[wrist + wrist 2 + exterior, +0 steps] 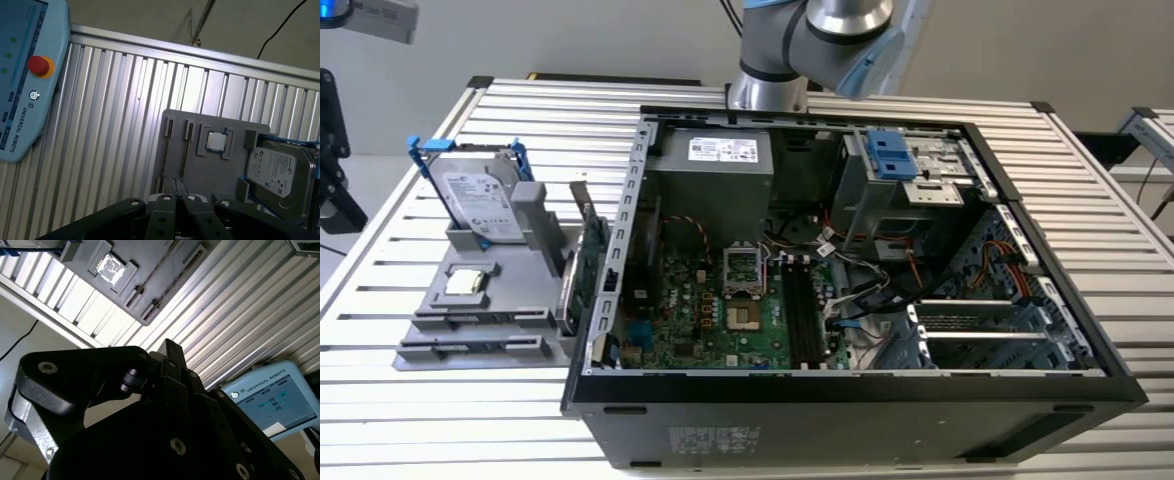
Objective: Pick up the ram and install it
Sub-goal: 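Pick up the ram and move it above insertion slot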
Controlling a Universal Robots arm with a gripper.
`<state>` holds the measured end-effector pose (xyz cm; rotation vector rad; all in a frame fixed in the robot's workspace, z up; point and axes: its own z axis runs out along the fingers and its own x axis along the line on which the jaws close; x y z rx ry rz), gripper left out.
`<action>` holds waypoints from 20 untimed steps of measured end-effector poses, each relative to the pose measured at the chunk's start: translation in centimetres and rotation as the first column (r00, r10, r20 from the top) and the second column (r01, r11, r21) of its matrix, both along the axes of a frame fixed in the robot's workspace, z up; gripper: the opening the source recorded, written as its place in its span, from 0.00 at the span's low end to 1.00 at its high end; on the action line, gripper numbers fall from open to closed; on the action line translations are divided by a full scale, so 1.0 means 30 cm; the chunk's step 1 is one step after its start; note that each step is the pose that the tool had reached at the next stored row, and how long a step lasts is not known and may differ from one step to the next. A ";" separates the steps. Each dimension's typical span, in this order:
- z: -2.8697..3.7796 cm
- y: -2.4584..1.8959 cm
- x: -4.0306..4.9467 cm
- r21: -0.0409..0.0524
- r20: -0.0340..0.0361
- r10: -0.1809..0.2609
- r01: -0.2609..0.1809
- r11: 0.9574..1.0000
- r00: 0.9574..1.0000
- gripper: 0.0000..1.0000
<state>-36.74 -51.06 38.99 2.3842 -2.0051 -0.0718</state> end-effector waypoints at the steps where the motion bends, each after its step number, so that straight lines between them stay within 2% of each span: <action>1: 0.000 0.000 0.000 0.000 0.000 0.000 0.000 1.000 1.000 0.00; 9: 0.000 0.000 0.000 0.000 0.000 0.000 0.000 1.000 1.000 0.00; 10: 0.000 0.000 0.000 0.000 0.000 0.000 0.000 1.000 1.000 1.00; 20: 0.000 0.000 0.000 0.000 0.000 0.000 0.000 1.000 1.000 1.00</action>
